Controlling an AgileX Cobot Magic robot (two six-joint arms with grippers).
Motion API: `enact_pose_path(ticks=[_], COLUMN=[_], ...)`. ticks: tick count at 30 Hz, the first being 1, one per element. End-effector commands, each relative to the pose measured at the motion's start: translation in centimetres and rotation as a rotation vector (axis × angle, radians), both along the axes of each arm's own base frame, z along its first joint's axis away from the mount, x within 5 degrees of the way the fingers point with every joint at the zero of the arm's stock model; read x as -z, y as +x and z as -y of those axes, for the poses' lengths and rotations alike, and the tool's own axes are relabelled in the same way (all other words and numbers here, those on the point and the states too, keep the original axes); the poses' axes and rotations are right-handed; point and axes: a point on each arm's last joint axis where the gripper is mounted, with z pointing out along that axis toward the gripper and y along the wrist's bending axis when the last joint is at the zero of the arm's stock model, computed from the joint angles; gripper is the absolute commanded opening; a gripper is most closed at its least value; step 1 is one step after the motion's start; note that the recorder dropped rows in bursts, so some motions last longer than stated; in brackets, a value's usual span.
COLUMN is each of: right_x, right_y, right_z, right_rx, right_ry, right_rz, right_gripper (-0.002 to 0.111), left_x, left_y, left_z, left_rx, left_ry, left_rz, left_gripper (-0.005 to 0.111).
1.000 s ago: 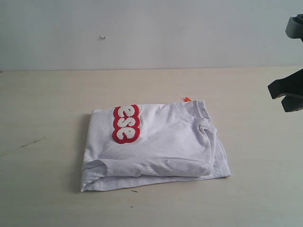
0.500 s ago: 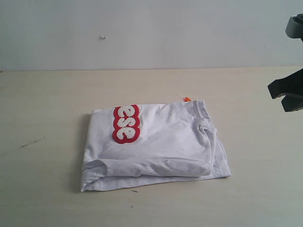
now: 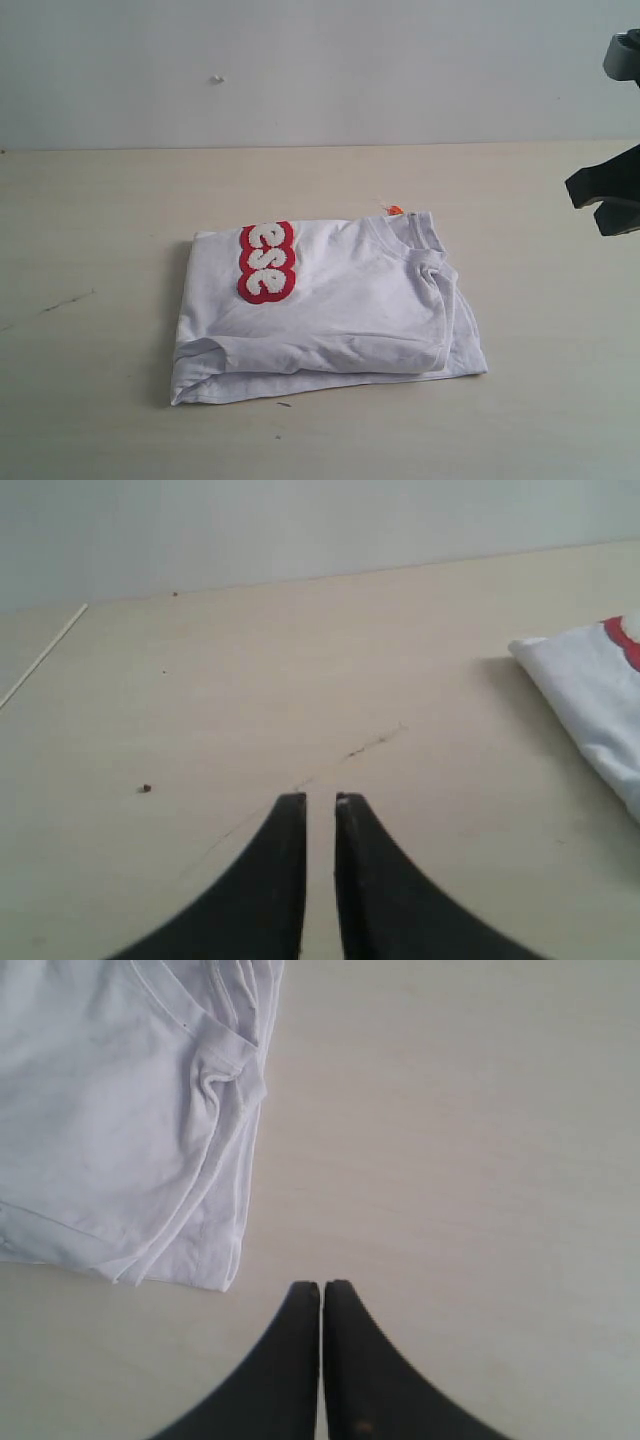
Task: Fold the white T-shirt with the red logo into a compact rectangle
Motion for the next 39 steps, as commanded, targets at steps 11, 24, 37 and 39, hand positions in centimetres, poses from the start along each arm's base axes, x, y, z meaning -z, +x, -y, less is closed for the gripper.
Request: enact_pose_path(ticks=[11,24,37,39], right_x=[-0.18,-0.19,-0.19,-0.19], right_y=[0.01,0.02,0.02,0.02], right_z=[-0.04,-0.03,-0.03,-0.03], right_rx=[0.002,0.002,0.002,0.002], right_ry=[0.003,0.003,0.003,0.003], right_rz=[0.019,0.02,0.02,0.02], right_gripper=[0.002,0.002,0.002,0.002], left_x=[-0.11,-0.14,-0.14,-0.14], left_y=[-0.03,-0.02,-0.02,-0.02], left_z=[-0.28,-0.28,-0.28,-0.28], left_rx=[-0.087,-0.086,-0.086,-0.086], left_ry=[-0.129,-0.129,-0.129,-0.129], left_rz=[0.017,0.022,0.022,0.022], left_gripper=[0.013,0.013,0.013,0.013])
